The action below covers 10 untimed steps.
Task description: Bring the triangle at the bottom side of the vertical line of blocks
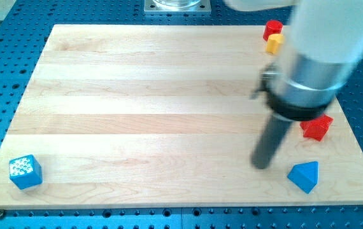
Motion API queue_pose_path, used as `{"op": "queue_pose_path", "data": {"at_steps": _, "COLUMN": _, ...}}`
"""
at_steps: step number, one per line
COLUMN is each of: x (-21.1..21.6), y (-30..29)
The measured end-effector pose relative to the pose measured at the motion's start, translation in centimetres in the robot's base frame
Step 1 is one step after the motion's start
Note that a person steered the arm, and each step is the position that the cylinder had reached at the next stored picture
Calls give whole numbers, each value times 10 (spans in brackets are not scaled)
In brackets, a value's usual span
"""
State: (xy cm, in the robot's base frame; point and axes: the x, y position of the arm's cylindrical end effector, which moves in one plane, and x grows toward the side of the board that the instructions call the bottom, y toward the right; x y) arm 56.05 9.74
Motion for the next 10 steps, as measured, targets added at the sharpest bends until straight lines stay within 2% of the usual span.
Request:
{"op": "queue_pose_path", "data": {"at_steps": 1, "x": 1, "y": -87}}
{"op": "queue_pose_path", "data": {"at_steps": 2, "x": 57, "y": -172}}
{"op": "queue_pose_path", "data": {"at_steps": 3, "x": 57, "y": -120}}
{"op": "queue_pose_path", "data": {"at_steps": 4, "x": 49, "y": -16}}
{"op": "queue_pose_path", "data": {"at_steps": 6, "x": 26, "y": 30}}
{"op": "queue_pose_path", "data": {"at_steps": 9, "x": 26, "y": 109}}
{"op": "queue_pose_path", "data": {"at_steps": 10, "x": 26, "y": 111}}
